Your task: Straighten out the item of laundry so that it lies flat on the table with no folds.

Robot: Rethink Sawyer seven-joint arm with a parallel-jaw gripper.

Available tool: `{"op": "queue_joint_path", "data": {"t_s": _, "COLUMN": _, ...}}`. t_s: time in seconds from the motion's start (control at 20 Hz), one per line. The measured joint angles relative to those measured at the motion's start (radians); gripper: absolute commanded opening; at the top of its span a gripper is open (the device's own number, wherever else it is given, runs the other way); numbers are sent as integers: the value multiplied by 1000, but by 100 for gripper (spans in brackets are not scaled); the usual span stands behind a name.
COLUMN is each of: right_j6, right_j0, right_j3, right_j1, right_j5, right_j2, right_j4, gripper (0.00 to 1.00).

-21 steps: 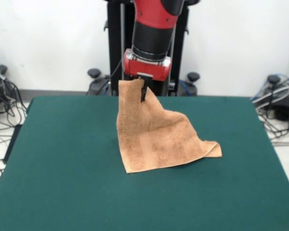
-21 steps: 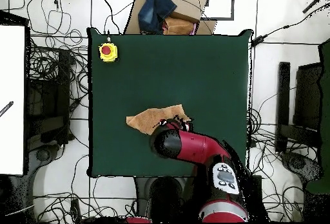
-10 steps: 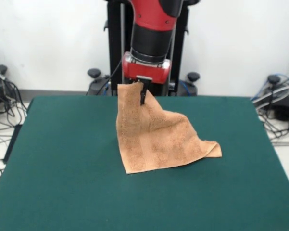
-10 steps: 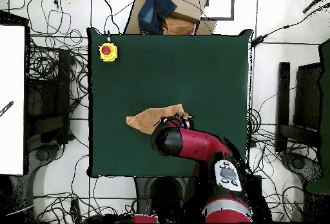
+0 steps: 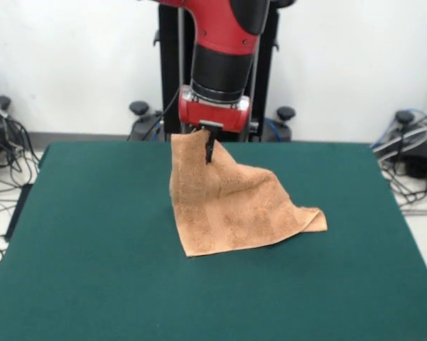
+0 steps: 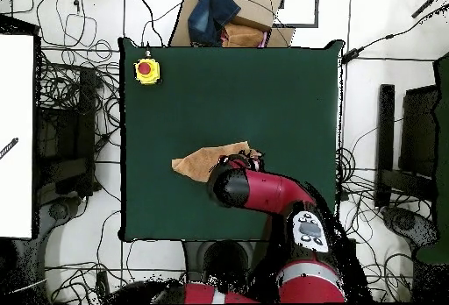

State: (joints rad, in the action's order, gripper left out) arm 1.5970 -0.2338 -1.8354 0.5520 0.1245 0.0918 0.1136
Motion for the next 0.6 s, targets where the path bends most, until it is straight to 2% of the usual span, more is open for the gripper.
{"op": "queue_joint_path", "data": {"t_s": 0.6, "right_j6": 0, "right_j0": 33, "right_j3": 54, "right_j1": -4, "right_j5": 0, "right_j2": 21, "right_j4": 32, "gripper": 0}}
